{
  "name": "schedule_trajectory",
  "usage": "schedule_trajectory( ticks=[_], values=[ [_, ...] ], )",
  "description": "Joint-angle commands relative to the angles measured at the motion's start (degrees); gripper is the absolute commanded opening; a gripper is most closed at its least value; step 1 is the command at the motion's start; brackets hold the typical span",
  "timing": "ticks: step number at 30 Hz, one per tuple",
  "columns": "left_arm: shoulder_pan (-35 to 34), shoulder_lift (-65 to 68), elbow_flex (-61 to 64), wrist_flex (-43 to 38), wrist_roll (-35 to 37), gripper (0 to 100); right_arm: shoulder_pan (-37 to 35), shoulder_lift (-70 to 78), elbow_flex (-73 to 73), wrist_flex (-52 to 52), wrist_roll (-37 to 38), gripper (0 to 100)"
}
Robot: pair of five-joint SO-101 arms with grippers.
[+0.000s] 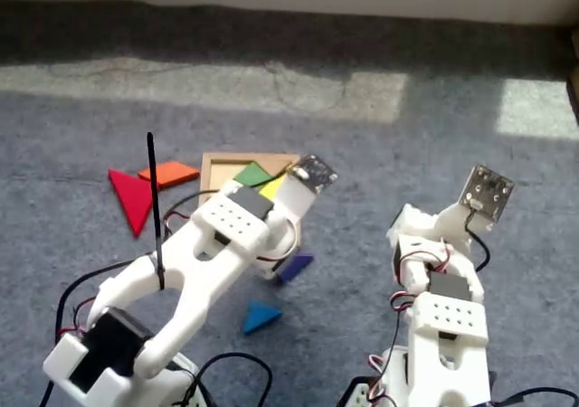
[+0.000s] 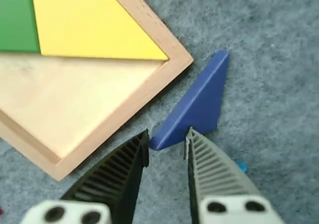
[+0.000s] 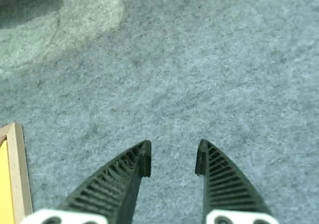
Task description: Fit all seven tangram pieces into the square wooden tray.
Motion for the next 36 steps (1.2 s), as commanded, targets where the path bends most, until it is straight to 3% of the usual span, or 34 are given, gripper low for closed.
schedule_trajectory(
  ticks=[1, 16, 18, 21, 23, 28, 36],
  values=[
    [1.19, -4.97, -0.92, 2.9, 0.26, 11, -0.31, -0.75, -0.13, -0.84, 0.7, 15.9],
    [5.67, -16.13, -0.92, 8.88, 0.26, 8, -0.31, -0.75, -0.13, -0.92, 0.7, 15.9],
    [5.23, -15.16, -0.84, 8.88, -1.76, 11, -0.31, -0.75, -0.13, -0.92, 0.7, 15.9],
    [5.23, -11.74, 0.66, 8.44, -3.08, 23, -0.31, -0.75, -0.13, -0.92, 0.7, 15.9],
    [5.23, -8.48, 0.84, 8.0, -1.05, 29, -0.31, -0.75, -0.13, -0.92, 0.7, 15.9],
    [5.14, 0.75, -1.01, 1.05, 1.85, 28, -0.22, -0.75, -0.13, -0.92, 0.7, 15.9],
    [5.14, 6.29, -8.22, -0.26, 17.76, 27, -0.22, -0.75, -0.13, -0.84, 0.7, 15.9]
  ],
)
